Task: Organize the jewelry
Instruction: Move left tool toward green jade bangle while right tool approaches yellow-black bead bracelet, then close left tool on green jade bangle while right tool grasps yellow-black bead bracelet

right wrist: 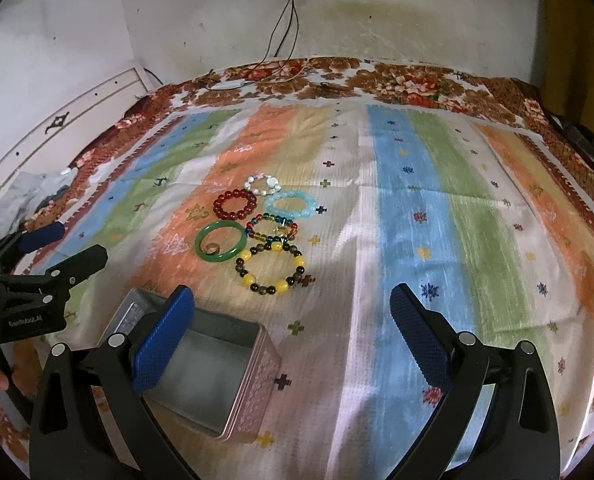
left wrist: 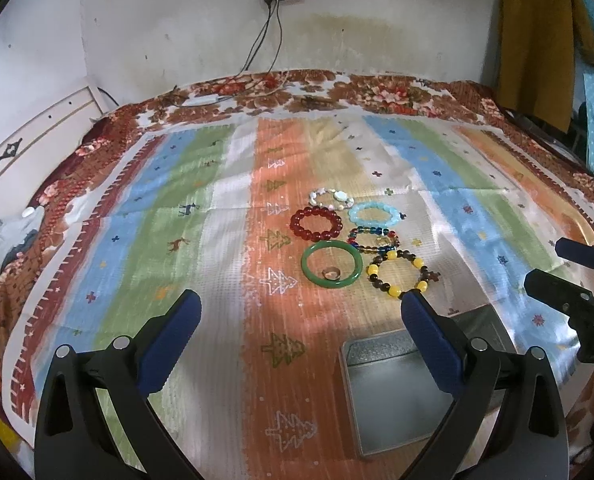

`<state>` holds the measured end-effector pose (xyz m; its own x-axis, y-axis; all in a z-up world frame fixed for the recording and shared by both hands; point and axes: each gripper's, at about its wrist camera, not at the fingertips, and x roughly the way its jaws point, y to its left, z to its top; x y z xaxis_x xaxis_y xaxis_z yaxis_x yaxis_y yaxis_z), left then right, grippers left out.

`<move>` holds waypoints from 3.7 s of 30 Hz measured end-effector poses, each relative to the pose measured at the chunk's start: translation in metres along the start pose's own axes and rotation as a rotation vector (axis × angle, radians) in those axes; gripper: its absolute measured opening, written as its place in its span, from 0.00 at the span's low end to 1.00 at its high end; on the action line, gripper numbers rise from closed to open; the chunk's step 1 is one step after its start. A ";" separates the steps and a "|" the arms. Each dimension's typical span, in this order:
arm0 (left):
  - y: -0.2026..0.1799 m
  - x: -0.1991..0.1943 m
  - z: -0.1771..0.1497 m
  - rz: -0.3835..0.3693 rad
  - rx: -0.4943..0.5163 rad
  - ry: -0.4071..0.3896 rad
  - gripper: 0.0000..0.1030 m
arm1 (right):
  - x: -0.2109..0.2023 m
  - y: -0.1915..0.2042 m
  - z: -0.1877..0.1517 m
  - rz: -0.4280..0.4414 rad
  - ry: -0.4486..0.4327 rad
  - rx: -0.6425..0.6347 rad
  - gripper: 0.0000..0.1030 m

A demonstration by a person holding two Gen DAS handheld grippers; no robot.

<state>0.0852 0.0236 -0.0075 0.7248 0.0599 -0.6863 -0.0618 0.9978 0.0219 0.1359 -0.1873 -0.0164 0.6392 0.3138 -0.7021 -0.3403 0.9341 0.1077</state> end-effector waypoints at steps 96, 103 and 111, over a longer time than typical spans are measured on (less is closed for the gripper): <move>0.016 0.209 0.042 -0.032 0.069 0.466 0.18 | 0.185 0.002 0.034 -0.035 0.429 -0.130 0.14; 0.017 0.204 0.041 -0.048 0.051 0.469 0.06 | 0.180 -0.002 0.034 -0.009 0.417 -0.103 0.12; 0.019 0.186 0.047 -0.069 0.013 0.435 0.06 | 0.161 0.001 0.041 0.013 0.368 -0.091 0.12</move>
<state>0.2512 0.0549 -0.1007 0.3706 -0.0209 -0.9285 -0.0123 0.9995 -0.0274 0.2665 -0.1286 -0.1001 0.3493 0.2283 -0.9088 -0.4173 0.9063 0.0673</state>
